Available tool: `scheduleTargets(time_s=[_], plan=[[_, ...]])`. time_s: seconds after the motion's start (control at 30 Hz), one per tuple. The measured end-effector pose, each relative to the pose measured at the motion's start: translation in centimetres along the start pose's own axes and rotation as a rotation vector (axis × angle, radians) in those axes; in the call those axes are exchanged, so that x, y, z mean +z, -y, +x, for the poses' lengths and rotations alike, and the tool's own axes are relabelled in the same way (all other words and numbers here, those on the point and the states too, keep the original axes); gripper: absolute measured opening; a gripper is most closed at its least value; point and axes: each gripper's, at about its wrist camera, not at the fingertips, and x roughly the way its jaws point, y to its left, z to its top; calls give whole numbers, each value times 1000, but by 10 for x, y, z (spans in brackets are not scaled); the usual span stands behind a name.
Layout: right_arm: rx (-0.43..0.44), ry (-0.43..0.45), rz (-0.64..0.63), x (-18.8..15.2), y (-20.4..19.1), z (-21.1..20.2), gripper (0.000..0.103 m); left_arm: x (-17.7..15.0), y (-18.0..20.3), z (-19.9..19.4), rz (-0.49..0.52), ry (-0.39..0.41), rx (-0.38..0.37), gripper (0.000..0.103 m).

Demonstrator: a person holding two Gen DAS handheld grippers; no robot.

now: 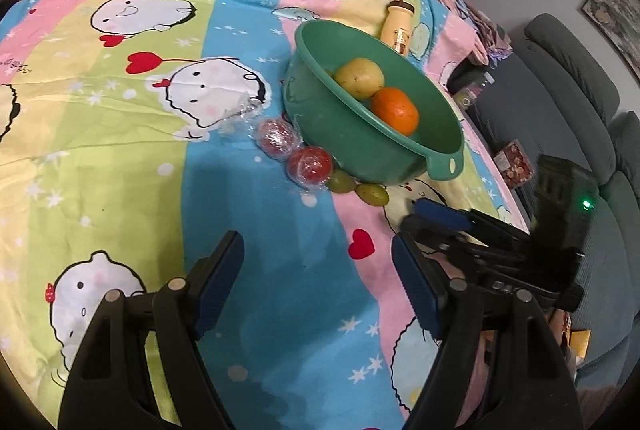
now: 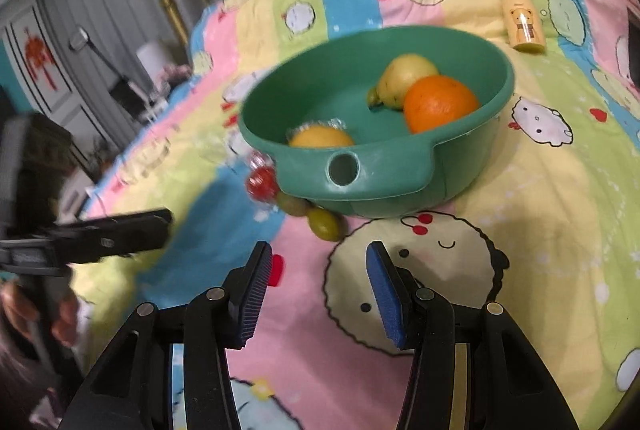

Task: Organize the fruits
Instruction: 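Withdraw the right tool from the bowl toward the remaining olives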

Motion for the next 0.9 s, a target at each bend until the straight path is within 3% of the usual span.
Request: scheduleTargets(time_s=[0.13,0.37,0.57,0.73,0.9], plan=[[-22,-16,-41,6,-4,10,52,-3,0,4,7,-10,-32,77],[-29,-65,-49,15,-7,31,42,-6,2,8,3,-24,-112,77],[-37,-77,-44,18,-7,37,36,-6,1,12,-6,-36,-132,77],[-44,-76,-36,19,-5,37,23,-9,1,14,-16,-49,-127,77],[-24,-63,-27,17,-5,32,23,-8,2,17,-29,-57,-134,77]])
